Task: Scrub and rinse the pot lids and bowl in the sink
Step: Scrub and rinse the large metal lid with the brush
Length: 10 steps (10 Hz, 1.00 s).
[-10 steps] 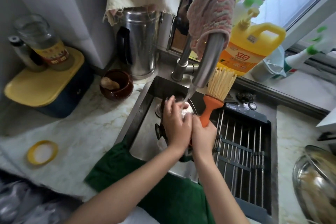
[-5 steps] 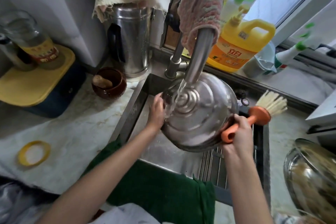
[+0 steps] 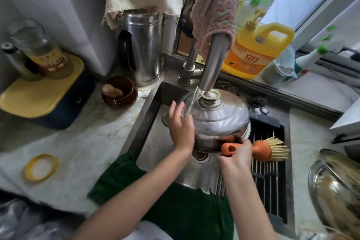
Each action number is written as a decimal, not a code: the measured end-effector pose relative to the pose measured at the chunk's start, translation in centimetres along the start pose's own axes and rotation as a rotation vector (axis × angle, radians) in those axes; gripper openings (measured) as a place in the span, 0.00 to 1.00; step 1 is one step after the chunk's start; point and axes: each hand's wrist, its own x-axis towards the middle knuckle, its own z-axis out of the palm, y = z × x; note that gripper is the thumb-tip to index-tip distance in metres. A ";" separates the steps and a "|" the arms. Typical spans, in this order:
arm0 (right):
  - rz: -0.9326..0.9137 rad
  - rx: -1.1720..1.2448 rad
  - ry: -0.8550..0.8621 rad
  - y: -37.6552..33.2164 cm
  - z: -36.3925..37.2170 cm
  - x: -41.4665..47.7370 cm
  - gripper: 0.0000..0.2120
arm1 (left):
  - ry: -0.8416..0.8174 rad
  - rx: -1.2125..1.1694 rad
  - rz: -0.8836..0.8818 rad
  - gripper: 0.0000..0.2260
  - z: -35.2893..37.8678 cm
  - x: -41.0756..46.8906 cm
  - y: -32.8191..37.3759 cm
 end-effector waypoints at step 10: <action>-0.323 -0.274 -0.047 3.0 1.4 0.2 0.05 | -0.336 0.597 0.218 0.28 -4.8 -4.8 -4.2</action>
